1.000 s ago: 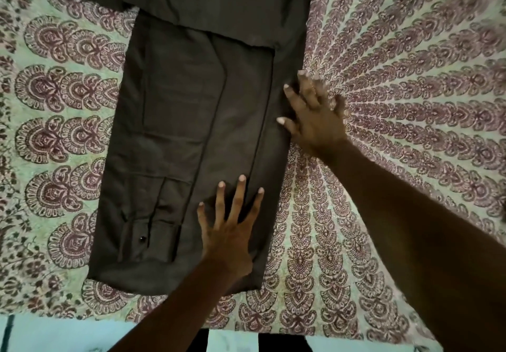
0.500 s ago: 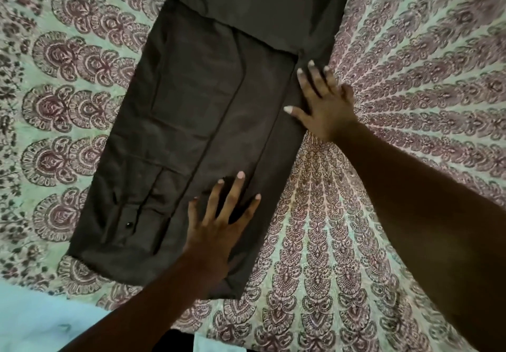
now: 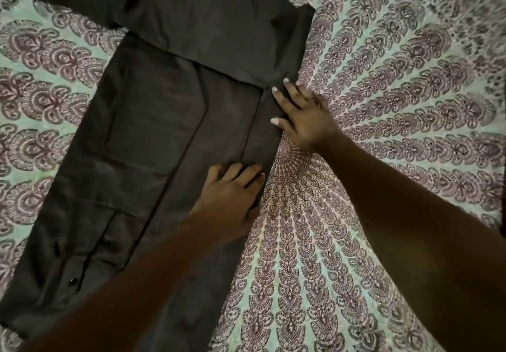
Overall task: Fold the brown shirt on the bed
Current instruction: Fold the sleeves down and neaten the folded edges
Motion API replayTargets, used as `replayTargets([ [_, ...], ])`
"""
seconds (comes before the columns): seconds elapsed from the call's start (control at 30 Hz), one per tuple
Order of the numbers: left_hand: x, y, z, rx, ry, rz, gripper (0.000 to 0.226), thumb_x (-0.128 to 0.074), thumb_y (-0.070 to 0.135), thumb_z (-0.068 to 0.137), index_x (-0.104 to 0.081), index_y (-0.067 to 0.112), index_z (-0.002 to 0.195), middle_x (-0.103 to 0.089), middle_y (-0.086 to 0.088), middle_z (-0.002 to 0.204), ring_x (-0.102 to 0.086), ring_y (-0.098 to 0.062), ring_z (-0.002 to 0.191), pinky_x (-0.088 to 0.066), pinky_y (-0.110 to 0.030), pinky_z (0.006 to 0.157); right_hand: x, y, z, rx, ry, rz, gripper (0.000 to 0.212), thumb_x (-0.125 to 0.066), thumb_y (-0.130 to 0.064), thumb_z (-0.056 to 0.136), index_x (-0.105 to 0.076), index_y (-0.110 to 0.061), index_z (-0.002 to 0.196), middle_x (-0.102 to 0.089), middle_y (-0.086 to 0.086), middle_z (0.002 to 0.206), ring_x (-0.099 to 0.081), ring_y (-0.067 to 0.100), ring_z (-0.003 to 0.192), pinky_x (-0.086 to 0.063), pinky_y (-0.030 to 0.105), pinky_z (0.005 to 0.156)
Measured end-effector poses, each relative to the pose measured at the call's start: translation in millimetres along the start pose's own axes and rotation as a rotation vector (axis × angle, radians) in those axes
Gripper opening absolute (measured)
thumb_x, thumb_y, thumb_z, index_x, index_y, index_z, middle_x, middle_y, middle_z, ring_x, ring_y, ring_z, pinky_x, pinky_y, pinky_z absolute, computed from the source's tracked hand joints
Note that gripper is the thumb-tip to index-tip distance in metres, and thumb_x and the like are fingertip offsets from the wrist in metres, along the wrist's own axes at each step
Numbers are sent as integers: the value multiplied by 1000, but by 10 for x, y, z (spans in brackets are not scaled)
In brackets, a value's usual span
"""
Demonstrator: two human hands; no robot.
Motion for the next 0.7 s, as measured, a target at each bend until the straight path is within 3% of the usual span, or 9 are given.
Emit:
replayTargets([
  [0.07,128,-21,242,2,74,-11,56,-40,50,92,-61,19,135,-59,-2,137,-58,-28,118,-35,-47,91,57,69,87,7,-10,-22,77,-19,-66,101,-20,-25,166,-10,7,175,-12,30,161,-17,56,124],
  [0.13,149,-143,473,26,82,-12,58,-41,48,96,-53,19,145,-49,-5,152,-51,-29,133,-38,-48,98,83,120,166,3,-24,-30,79,-18,-66,100,-20,-23,166,-10,6,175,-10,28,162,-16,56,125],
  [0.2,79,-331,614,40,41,-1,66,-43,53,100,-39,23,158,-26,-2,171,-32,-26,154,-33,-51,112,127,157,254,-25,-39,-25,83,-14,-69,97,-20,-22,166,-12,4,175,-11,26,161,-17,58,126],
  [0.3,-47,-472,615,26,27,-15,70,-37,59,103,-24,29,165,-10,2,176,-14,-20,162,-22,-52,122,147,253,395,-59,-37,-10,90,-10,-72,94,-18,-20,166,-14,5,175,-15,28,161,-21,58,124],
  [0.47,-92,-479,631,36,29,-31,71,-40,58,101,-24,31,165,-9,3,176,-12,-19,162,-22,-55,123,140,578,742,-142,-55,-13,90,-23,-76,99,-6,-20,167,-3,1,176,-10,32,161,-17,61,123],
  [0.63,-88,-514,641,42,42,-51,71,-43,58,100,-28,32,164,-11,4,176,-15,-18,162,-25,-54,122,234,914,1177,-274,-149,40,95,-18,-79,97,6,-19,166,12,-2,175,4,30,162,-11,65,125],
  [0.7,-83,-528,651,45,35,-64,71,-45,57,99,-29,32,164,-12,4,176,-16,-18,161,-27,-54,121,306,920,1251,-318,-94,57,91,-19,-73,101,7,-14,166,11,4,175,6,29,162,-10,64,126],
])
Point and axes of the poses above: each hand's wrist, its own z-axis towards the middle knuckle, its own x-axis out of the back of the hand, y = z × x, the point moved 5 cm from there along z, towards the middle knuckle
